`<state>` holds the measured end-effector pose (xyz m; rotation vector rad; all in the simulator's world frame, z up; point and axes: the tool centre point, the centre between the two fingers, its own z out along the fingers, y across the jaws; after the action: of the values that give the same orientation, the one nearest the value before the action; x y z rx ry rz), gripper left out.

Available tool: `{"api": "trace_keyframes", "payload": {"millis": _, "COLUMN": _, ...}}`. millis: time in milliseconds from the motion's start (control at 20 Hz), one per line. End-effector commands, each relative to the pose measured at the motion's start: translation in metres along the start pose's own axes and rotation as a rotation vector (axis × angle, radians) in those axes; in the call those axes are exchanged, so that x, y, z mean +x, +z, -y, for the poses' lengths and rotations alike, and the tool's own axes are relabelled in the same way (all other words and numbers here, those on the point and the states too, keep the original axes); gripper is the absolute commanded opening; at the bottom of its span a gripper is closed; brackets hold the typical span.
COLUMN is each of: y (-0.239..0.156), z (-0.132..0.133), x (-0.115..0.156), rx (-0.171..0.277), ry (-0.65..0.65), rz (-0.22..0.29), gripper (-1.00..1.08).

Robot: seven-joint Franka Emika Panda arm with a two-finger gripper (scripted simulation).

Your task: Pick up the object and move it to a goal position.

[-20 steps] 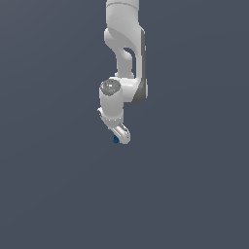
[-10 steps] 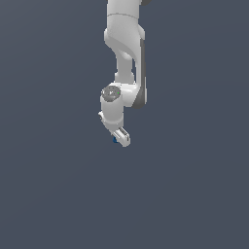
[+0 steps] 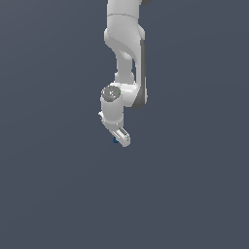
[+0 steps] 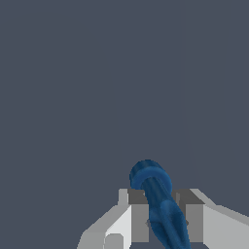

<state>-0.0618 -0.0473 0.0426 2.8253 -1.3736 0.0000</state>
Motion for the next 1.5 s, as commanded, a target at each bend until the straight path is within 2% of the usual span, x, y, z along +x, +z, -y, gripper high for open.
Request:
{"api": "trace_keyframes", "payload": {"millis": 0, "y": -0.001, "z": 0.0, "x": 0.0, "rx": 0.0, "ry": 0.0, "rz": 0.0, "gripper": -1.0}}
{"api": "trace_keyframes", "payload": {"millis": 300, "y": -0.017, "z": -0.003, "x": 0.003, "rx": 0.0, "ry": 0.001, "rz": 0.0, "gripper": -1.0}}
{"api": "trace_keyframes", "payload": {"millis": 600, "y": -0.053, "z": -0.01, "x": 0.009, "rx": 0.0, "ry": 0.001, "rz": 0.001, "gripper": -1.0}}
{"api": "trace_keyframes", "payload": {"millis": 1450, "y": -0.228, "z": -0.044, "x": 0.041, "rx": -0.001, "ry": 0.004, "rz": 0.0, "gripper": -1.0}}
